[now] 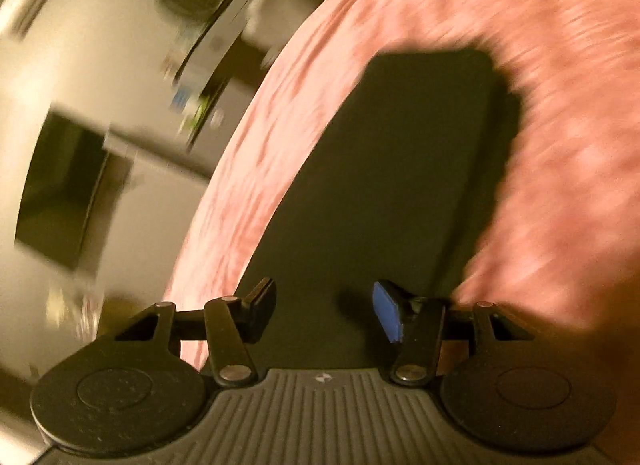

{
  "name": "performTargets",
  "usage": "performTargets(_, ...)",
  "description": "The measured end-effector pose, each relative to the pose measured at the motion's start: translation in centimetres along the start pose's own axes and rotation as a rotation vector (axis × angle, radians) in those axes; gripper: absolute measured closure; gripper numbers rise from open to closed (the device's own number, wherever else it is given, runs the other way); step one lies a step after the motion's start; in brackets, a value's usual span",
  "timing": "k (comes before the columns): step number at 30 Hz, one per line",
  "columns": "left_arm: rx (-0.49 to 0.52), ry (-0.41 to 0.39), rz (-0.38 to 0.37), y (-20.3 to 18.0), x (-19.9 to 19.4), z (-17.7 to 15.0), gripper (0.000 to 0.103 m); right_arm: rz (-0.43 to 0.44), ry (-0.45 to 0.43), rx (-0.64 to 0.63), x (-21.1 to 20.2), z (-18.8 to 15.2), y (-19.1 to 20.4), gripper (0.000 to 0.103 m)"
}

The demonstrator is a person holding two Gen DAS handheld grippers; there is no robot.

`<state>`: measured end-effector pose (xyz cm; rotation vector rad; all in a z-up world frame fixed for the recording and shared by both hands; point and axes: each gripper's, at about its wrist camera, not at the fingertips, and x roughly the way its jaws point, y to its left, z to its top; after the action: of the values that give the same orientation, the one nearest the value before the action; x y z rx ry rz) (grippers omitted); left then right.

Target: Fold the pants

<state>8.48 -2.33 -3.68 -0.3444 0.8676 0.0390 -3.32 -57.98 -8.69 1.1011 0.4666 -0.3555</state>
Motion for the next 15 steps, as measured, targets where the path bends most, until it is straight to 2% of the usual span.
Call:
performTargets(2, 0.109, 0.002, 0.054, -1.5, 0.6, -0.4, 0.0, -0.076, -0.075, -0.018, -1.5, 1.3, -0.7, 0.048)
performTargets(4, 0.16, 0.0, 0.08, -2.2, 0.9, -0.7, 0.0, -0.137, -0.126, 0.006, -2.2, 2.1, -1.6, 0.035)
performTargets(6, 0.17, -0.006, 0.091, -2.4, 1.0, -1.0, 0.0, -0.079, -0.11, 0.081, -1.9, 2.8, -3.3, 0.035)
performTargets(9, 0.174, -0.012, 0.097, -2.7, 0.9, -1.3, 0.0, -0.041, -0.124, 0.134, -1.6, 3.4, -4.2, 0.037)
performTargets(11, 0.177, -0.013, 0.1, -2.8, 0.8, -1.4, 0.0, -0.032, -0.14, 0.129, -1.5, 3.7, -4.2, 0.042)
performTargets(12, 0.178, -0.013, 0.101, -2.8, 0.7, -1.4, 0.0, -0.042, -0.139, 0.12, -1.3, 3.9, -4.0, 0.048)
performTargets(13, 0.177, -0.013, 0.101, -2.8, 0.6, -1.4, 0.0, -0.05, -0.142, 0.103, -1.2, 4.3, -4.3, 0.062)
performTargets(14, 0.175, -0.012, 0.102, -2.8, 0.6, -1.4, 0.0, -0.058, -0.144, 0.063, -1.1, 4.3, -3.9, 0.069)
performTargets(15, 0.173, -0.013, 0.101, -3.0, 0.4, -1.6, 0.0, -0.064, -0.142, 0.038, -1.0, 4.5, -3.3, 0.082)
